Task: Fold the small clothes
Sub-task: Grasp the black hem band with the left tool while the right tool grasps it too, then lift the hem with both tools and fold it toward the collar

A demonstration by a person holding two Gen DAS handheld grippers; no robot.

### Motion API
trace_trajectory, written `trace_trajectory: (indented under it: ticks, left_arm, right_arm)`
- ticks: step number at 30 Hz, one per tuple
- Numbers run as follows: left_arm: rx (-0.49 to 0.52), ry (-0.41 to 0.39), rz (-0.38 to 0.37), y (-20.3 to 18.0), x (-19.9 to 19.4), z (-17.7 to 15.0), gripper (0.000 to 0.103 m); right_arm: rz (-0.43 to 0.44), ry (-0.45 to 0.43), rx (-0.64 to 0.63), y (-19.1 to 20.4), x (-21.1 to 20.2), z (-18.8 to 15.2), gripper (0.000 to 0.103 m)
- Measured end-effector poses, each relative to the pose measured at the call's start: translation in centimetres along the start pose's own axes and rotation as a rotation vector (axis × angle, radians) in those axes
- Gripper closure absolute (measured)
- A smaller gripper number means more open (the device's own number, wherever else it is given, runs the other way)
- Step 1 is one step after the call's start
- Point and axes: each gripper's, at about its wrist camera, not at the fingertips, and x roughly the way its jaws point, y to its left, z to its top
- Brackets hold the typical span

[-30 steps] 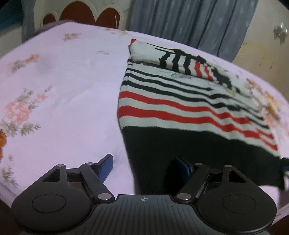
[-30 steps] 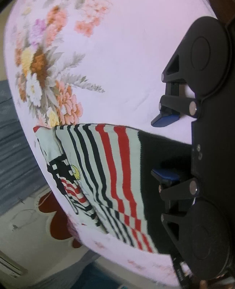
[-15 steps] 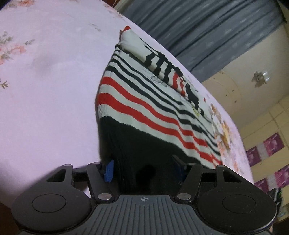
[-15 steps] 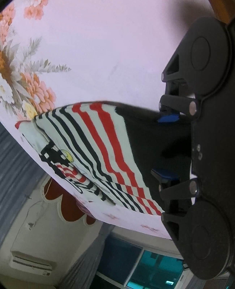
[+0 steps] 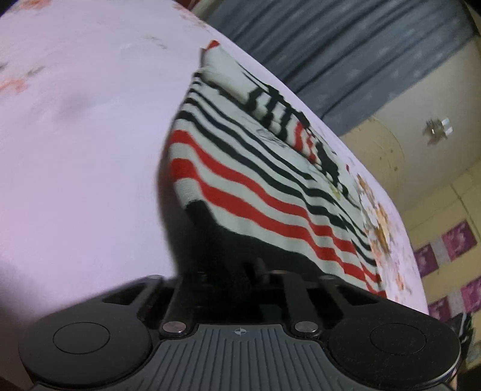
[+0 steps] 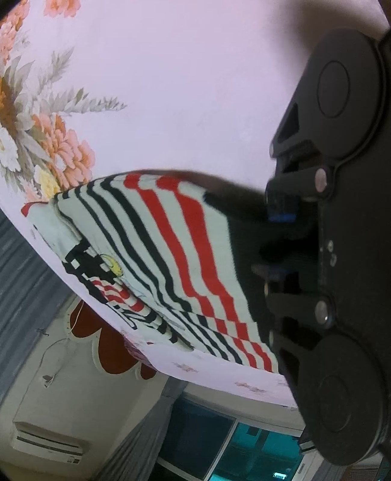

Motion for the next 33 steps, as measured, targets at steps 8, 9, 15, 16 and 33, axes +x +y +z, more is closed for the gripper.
trace_trajectory:
  ticks: [8, 9, 15, 16, 33]
  left_arm:
    - [0.123, -0.039, 0.122, -1.5, -1.5, -0.2, 0.099]
    - [0.104, -0.025, 0.132, -1.2, -1.0, -0.2, 0.099]
    - [0.162, -0.036, 0.194, -2.6, -1.4, -0.4, 0.099]
    - [0.163, -0.037, 0.201, -2.8, -1.6, -0.4, 0.099]
    - [0.239, -0.286, 0.11, -9.1, -2.8, 9.2, 0.099]
  right_arm:
    - [-0.001, -0.065, -0.07, 0.3, -1.8, 0.1, 0.097]
    - [-0.043, -0.035, -0.055, -0.3, -1.1, 0.2, 0.097]
    - [-0.012, -0.042, -0.018, -0.7, -1.3, 0.2, 0.097]
    - [-0.013, -0.04, -0.024, -0.8, -1.3, 0.2, 0.097]
    - [0.043, -0.192, -0.164, 5.3, -2.1, 10.0, 0.097]
